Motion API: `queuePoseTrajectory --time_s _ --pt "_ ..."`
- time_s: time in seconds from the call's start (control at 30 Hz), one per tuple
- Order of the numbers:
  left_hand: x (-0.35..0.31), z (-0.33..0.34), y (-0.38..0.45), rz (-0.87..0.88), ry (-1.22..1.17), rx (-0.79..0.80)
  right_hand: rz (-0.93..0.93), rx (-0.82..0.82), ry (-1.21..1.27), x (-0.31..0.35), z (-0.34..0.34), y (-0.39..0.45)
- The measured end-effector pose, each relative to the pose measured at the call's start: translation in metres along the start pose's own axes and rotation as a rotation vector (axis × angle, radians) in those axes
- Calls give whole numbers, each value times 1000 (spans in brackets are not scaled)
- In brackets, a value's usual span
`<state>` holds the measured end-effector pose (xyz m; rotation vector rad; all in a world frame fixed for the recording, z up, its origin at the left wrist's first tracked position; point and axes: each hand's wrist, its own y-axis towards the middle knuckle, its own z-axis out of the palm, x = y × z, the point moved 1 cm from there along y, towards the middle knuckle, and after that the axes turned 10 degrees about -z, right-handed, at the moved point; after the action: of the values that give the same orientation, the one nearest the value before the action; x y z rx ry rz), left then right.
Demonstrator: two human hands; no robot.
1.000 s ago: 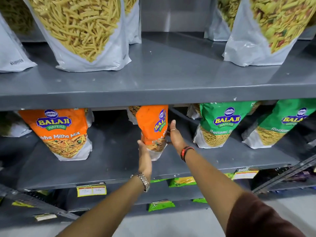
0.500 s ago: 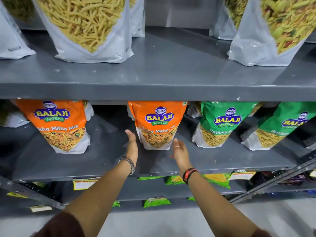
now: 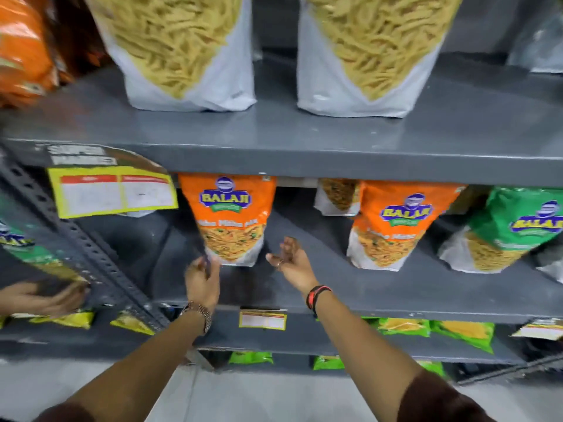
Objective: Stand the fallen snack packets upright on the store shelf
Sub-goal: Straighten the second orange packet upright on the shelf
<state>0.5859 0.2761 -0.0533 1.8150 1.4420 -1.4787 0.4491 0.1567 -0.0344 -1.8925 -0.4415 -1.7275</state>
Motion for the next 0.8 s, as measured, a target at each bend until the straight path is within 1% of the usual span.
queuePoseTrajectory --time_s 0.03,0.13,0.27,0.33,0.43,0.63,0.67,0.73,0.77,0.8 --pt "1 -11 16 12 24 39 -5 29 -24 2 16 4" --pt "-7 -26 52 24 107 259 -70 55 -104 9 44 17" --pt "-25 -31 82 139 253 391 -118 49 -189 16 62 29" --pt "-29 -30 85 115 298 445 -129 29 -205 16 65 31" --pt "-23 -34 88 80 298 447 -128 17 -241 12 68 29" --pt "-14 -39 80 91 273 456 -119 20 -248 7 71 17" --pt "-13 -39 78 111 264 438 -116 44 -260 7 70 15" --pt "-11 -41 73 159 255 346 -118 113 -276 6 65 12" --pt "-8 -41 68 161 256 282 -112 119 -274 3 60 9" --pt "-3 -42 60 153 253 215 -93 92 -264 -1 54 5"
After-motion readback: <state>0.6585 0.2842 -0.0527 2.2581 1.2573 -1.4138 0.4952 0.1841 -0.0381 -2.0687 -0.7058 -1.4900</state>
